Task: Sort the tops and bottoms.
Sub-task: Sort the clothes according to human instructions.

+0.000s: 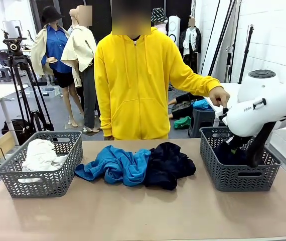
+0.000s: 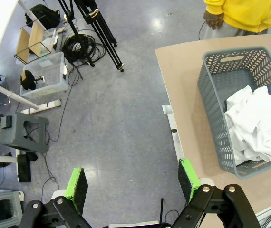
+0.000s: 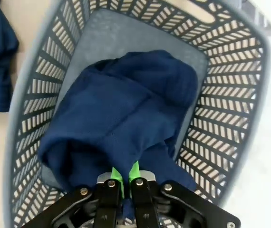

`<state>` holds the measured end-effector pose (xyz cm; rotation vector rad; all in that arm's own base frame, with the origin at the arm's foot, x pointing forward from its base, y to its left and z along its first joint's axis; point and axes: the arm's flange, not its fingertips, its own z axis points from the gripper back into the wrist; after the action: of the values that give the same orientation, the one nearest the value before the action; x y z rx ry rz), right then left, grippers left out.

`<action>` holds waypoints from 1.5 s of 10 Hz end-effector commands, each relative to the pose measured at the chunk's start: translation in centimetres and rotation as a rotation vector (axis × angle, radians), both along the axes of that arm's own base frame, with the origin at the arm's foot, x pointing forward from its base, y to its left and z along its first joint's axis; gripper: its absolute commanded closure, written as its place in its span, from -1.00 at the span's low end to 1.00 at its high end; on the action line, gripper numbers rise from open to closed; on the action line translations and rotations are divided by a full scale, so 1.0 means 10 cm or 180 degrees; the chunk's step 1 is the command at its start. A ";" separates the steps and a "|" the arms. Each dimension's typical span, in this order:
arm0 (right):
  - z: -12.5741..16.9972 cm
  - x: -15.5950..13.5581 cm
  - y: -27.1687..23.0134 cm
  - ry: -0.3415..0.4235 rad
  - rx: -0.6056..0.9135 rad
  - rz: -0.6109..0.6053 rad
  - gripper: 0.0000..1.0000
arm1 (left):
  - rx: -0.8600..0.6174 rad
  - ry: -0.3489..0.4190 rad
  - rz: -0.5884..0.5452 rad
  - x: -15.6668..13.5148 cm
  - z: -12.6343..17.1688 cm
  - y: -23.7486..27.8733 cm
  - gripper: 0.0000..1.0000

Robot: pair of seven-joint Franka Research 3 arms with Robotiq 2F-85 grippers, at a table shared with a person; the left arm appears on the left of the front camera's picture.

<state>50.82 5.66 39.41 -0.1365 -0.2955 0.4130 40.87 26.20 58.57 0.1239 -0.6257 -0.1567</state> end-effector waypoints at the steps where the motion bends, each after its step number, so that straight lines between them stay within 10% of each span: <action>1: 0.01 0.07 0.03 -0.0004 -0.0023 -0.0090 1.00 | 0.0034 0.0008 -0.0026 -0.03 -0.01 0.02 -1.00; 3: 0.07 0.07 0.01 -0.0035 0.0036 -0.0065 1.00 | 0.0034 0.0008 -0.0026 -0.03 -0.01 0.02 -1.00; 8: 0.50 -0.10 -0.08 -0.0059 0.0098 -0.0057 -0.95 | 0.0034 0.0008 -0.0026 -0.03 -0.01 0.02 -1.00; 15: 1.32 -0.28 -0.23 -0.0327 0.0456 -0.0024 -1.00 | 0.0034 0.0008 -0.0026 -0.03 -0.01 0.02 -1.00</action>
<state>48.04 3.56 52.25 -0.0606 -0.4395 0.3655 40.86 26.20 58.57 0.1238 -0.6259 -0.1567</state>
